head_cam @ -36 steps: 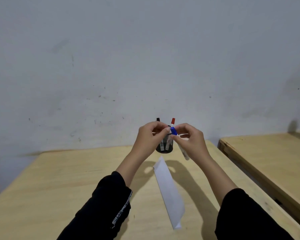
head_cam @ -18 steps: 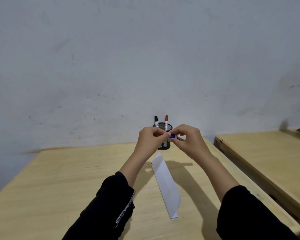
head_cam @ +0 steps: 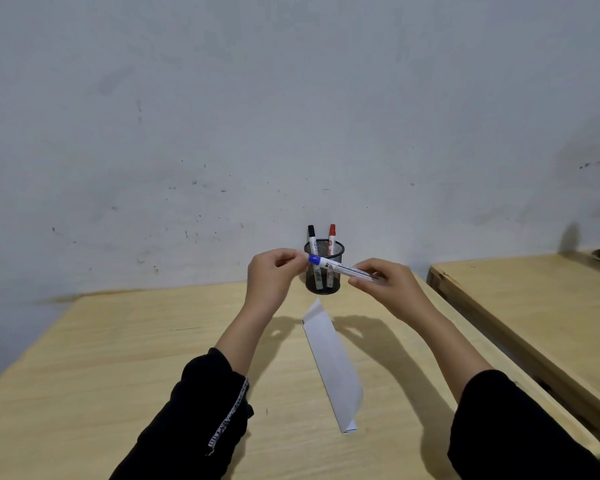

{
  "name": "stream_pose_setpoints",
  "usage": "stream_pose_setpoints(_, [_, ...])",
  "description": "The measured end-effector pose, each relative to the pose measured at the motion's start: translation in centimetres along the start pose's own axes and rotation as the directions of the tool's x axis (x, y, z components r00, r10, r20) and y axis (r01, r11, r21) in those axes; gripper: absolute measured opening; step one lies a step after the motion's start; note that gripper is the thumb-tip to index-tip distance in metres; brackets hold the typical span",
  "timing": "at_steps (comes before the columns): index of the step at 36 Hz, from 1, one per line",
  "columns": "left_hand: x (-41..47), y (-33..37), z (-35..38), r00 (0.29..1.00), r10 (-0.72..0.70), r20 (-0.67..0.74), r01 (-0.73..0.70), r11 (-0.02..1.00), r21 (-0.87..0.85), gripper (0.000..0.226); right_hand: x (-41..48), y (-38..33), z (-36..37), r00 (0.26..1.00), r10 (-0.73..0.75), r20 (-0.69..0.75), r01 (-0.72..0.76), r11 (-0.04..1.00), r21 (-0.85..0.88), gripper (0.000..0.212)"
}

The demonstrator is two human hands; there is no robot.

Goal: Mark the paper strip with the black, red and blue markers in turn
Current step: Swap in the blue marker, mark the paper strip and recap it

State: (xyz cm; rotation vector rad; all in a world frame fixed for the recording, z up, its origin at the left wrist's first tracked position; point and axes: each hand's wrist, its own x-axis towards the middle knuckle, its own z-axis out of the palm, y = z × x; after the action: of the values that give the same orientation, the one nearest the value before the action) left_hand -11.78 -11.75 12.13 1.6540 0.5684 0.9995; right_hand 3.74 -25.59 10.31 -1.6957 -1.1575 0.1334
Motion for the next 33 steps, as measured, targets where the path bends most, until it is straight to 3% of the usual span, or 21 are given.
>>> stream_pose_setpoints(6, [-0.4,-1.8,-1.1,0.989,-0.142,0.026,0.145,0.966,-0.213,0.029,-0.6,0.5,0.0,0.992,0.116,-0.057,-0.083,0.908,0.410,0.011])
stream_pose_setpoints(10, [-0.8,-2.6,-0.7,0.975,-0.199,0.101,0.222,0.915,-0.337,0.021,-0.7,0.1,1.6,0.961,0.275,-0.007,-0.159,0.576,0.802,0.017])
stream_pose_setpoints(13, [-1.0,-2.9,-0.3,0.967,-0.213,0.142,0.252,0.893,-0.372,0.018,-0.6,-0.5,2.9,0.951,0.307,0.045,-0.179,0.422,0.889,0.017])
stream_pose_setpoints(19, [-1.2,-2.7,0.5,0.966,-0.183,0.181,0.238,0.902,-0.360,0.008,-0.5,-1.2,4.4,0.953,0.295,0.072,-0.217,0.498,0.840,0.004])
stream_pose_setpoints(27, [-1.7,-2.8,1.1,0.985,0.110,0.132,-0.086,0.981,-0.177,0.014,-0.2,-1.2,4.3,0.944,0.331,0.014,-0.177,0.469,0.865,0.011])
stream_pose_setpoints(33, [-1.7,-3.0,1.4,0.988,0.120,0.102,-0.101,0.980,-0.172,0.011,-0.3,-1.4,4.2,0.959,0.281,-0.029,-0.127,0.520,0.845,0.012])
